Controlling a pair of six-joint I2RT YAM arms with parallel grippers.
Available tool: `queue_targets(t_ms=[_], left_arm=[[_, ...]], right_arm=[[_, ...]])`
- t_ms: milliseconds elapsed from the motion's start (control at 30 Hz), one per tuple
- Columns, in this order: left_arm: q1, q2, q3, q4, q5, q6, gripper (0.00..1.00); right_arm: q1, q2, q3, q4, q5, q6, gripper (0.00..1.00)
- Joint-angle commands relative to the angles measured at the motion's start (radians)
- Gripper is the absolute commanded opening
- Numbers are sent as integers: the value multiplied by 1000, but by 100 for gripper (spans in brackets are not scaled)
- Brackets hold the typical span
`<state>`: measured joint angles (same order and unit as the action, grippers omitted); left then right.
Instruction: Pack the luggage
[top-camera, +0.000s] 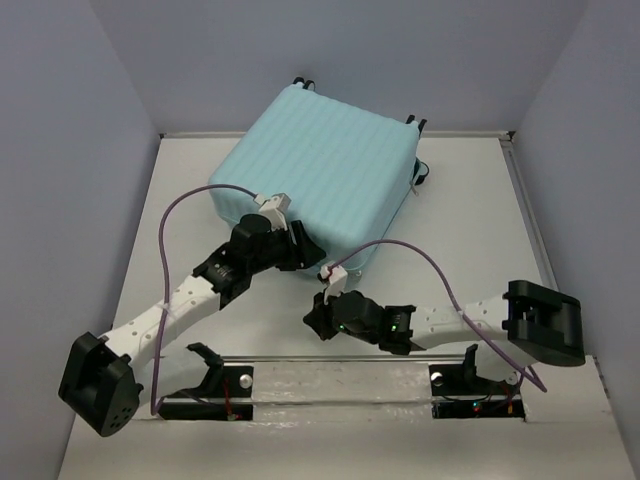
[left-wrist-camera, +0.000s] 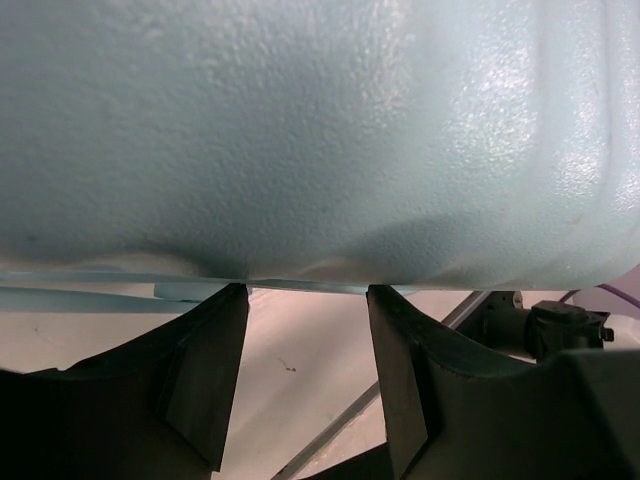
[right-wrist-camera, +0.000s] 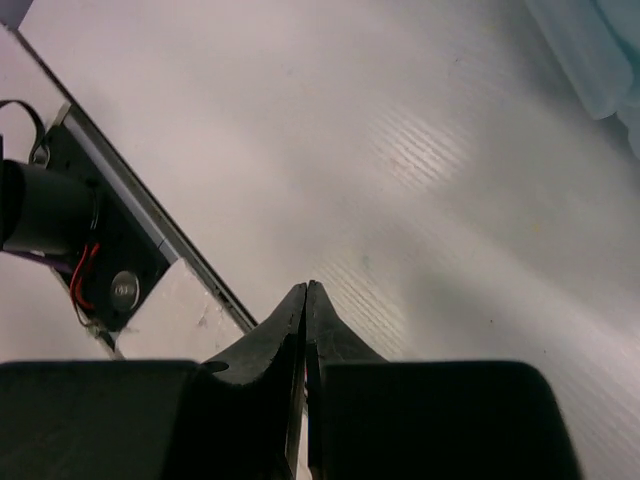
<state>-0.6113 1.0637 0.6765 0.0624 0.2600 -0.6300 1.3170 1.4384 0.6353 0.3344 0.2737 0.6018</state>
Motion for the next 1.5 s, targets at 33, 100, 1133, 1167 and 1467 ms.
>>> queue_targets(t_ms=[33, 100, 1133, 1167, 1467], left_arm=[[4, -109, 179, 42, -247, 101, 67], [5, -137, 237, -56, -332, 142, 73], [700, 754, 674, -102, 58, 79, 77], [685, 751, 663, -102, 51, 85, 77], [616, 510, 378, -72, 24, 122, 77]], right_arm=[[11, -27, 58, 74, 177, 13, 7], [11, -100, 61, -87, 228, 10, 10], [-1018, 69, 331, -310, -314, -131, 7], [-1018, 91, 349, -308, -320, -131, 7], [-1018, 269, 543, -204, -638, -160, 9]])
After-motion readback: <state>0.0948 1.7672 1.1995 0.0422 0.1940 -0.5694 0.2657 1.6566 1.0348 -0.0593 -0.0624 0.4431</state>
